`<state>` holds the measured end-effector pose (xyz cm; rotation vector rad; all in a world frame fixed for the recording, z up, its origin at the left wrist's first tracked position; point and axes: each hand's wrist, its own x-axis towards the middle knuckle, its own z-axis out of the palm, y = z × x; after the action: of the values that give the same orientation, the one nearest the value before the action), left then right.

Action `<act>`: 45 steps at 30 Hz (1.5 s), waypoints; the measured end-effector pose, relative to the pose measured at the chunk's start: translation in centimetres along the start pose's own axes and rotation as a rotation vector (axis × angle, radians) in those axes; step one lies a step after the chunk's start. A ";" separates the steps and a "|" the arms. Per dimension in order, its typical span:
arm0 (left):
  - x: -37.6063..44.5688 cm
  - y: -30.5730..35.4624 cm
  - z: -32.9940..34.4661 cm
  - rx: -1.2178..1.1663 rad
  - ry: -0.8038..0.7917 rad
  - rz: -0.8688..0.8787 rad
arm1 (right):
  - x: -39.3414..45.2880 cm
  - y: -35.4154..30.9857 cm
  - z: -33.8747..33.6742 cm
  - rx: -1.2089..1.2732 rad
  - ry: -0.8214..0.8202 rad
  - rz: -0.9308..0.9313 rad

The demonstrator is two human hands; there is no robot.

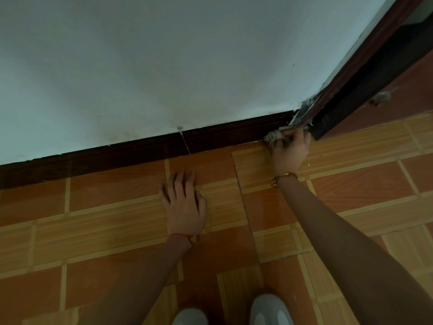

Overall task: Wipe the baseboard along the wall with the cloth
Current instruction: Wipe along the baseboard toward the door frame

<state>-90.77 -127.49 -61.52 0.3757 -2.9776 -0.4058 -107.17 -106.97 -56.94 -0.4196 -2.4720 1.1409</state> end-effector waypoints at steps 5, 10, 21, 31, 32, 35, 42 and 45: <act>0.1 0.1 -0.1 -0.011 -0.005 -0.010 | -2.8 -3.1 0.9 0.075 -0.091 -0.067; 0.0 0.1 -0.1 -0.010 -0.002 -0.004 | -4.3 -5.5 1.1 0.164 -0.088 -0.207; 0.0 0.3 -0.3 -0.003 0.004 -0.006 | -3.6 -7.0 -0.1 0.225 0.009 -0.150; 0.0 0.0 0.0 0.009 0.018 0.010 | -4.0 -6.8 -0.2 0.193 -0.071 -0.228; 0.0 0.0 0.0 0.004 0.018 0.008 | -3.0 -6.1 -0.7 0.169 -0.001 -0.196; 0.0 0.0 0.0 -0.002 0.016 0.011 | -0.2 -4.2 -2.2 0.150 0.183 -0.097; 0.0 0.0 -0.1 -0.022 0.014 0.009 | -3.1 -6.0 -0.5 0.185 0.034 -0.223; 0.0 0.0 0.0 -0.023 0.011 0.009 | -5.4 -7.3 1.2 0.195 -0.083 -0.298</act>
<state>-90.78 -127.55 -61.53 0.3610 -2.9596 -0.4355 -103.75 -114.58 -53.23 0.0527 -2.3605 1.2745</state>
